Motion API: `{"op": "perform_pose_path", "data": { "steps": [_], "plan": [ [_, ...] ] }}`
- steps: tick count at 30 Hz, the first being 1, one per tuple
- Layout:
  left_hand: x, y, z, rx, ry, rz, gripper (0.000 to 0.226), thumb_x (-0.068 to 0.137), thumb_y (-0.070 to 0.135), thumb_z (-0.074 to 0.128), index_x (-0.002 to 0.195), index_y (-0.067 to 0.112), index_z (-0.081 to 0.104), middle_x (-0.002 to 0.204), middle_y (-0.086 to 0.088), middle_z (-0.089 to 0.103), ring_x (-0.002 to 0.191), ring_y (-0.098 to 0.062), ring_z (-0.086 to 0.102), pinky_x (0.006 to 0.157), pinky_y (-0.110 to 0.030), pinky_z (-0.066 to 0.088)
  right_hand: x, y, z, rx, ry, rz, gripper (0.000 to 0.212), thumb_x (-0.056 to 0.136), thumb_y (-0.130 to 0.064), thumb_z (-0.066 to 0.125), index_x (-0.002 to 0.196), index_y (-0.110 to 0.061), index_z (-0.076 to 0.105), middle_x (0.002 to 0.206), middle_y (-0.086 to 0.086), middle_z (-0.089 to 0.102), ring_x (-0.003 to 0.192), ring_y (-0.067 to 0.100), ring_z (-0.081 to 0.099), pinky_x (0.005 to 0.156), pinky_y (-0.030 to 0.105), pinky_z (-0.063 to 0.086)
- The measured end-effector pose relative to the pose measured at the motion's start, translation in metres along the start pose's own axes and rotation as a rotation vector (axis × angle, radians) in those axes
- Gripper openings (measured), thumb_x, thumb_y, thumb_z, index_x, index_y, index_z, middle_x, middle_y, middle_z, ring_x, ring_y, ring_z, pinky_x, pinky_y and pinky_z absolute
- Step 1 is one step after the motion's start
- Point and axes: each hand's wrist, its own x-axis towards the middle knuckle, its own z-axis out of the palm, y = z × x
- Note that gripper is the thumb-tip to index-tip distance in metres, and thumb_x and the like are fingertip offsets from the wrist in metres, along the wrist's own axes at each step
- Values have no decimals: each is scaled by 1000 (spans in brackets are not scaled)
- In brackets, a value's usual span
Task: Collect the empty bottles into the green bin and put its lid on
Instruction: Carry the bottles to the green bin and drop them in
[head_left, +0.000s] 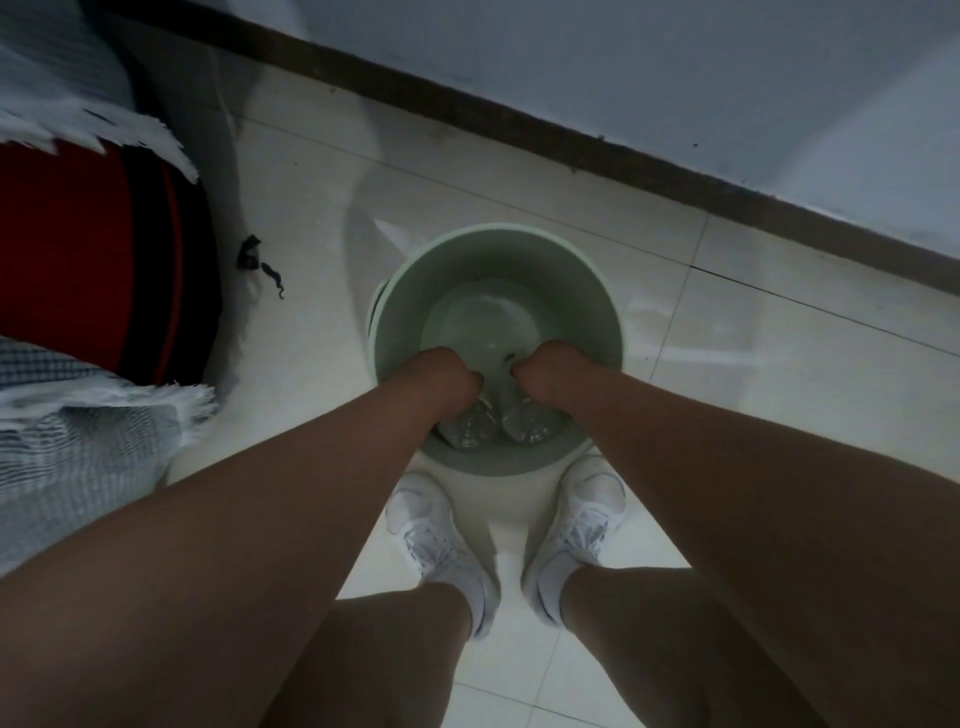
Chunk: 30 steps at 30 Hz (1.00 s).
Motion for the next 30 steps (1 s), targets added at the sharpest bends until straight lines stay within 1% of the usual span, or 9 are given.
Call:
{"op": "perform_pose_path", "data": {
  "steps": [3, 6, 10, 13, 15, 17, 20, 23, 30],
  "plan": [
    [-25, 0, -9, -44, 60, 37, 40, 99, 38, 48, 102, 5, 71, 105, -18, 70, 93, -33, 64, 70, -30, 39, -23, -1, -7, 0, 63, -5, 34, 98, -25, 47, 118, -4, 66, 121, 19, 65, 113, 37, 61, 74, 32, 38],
    [-67, 2, -25, -148, 117, 83, 38, 98, 34, 47, 78, 8, 66, 82, -10, 68, 81, -30, 64, 63, -32, 42, -62, -4, -21, -2, 87, -5, 34, 99, -23, 44, 115, -3, 67, 116, 20, 66, 110, 37, 62, 74, 33, 38],
    [-149, 2, -52, -301, 192, 141, 37, 97, 40, 45, 87, 17, 72, 83, -3, 72, 79, -23, 66, 70, -35, 51, -144, 0, -49, 41, 110, -9, 37, 97, -37, 46, 100, -9, 70, 95, 13, 70, 85, 31, 67, 68, 30, 46],
    [-225, -2, -72, -501, 131, 117, 28, 96, 38, 50, 99, 26, 75, 93, 1, 75, 84, -20, 71, 75, -38, 57, -218, 7, -75, 120, 95, 14, 28, 92, -27, 47, 79, -8, 62, 74, 5, 62, 80, 29, 64, 64, 28, 43],
    [-286, -2, -93, -566, 100, 83, 24, 97, 32, 53, 109, 28, 73, 99, 5, 75, 86, -16, 73, 73, -36, 58, -280, 7, -94, 135, 59, 7, 26, 94, -15, 44, 84, 0, 63, 80, 9, 63, 92, 32, 66, 69, 28, 42],
    [-347, -4, -114, -604, 87, 44, 22, 97, 30, 53, 109, 29, 72, 98, 6, 75, 86, -17, 73, 66, -33, 57, -344, 10, -110, 212, 74, -3, 30, 96, -11, 44, 96, 6, 68, 100, 18, 71, 99, 33, 66, 76, 30, 46],
    [-442, -3, -150, -635, 59, -1, 21, 98, 29, 52, 106, 31, 70, 100, 3, 74, 86, -19, 71, 68, -35, 55, -449, 14, -130, 349, 88, 2, 31, 96, -15, 48, 99, 6, 70, 102, 21, 73, 89, 32, 67, 77, 35, 50],
    [-513, -5, -180, -632, 47, 26, 20, 100, 29, 52, 108, 27, 70, 101, -1, 73, 85, -20, 69, 67, -34, 53, -529, 21, -138, 522, 79, 43, 26, 95, -19, 52, 100, -1, 70, 96, 19, 74, 72, 25, 63, 64, 34, 49],
    [-580, -15, -227, -531, 36, 138, 22, 103, 24, 51, 115, 18, 68, 106, -9, 72, 79, -18, 62, 62, -29, 47, -621, 44, -98, 902, 205, 151, 19, 95, -18, 56, 99, -6, 70, 94, 20, 74, 64, 23, 63, 57, 33, 50]
  ]
}}
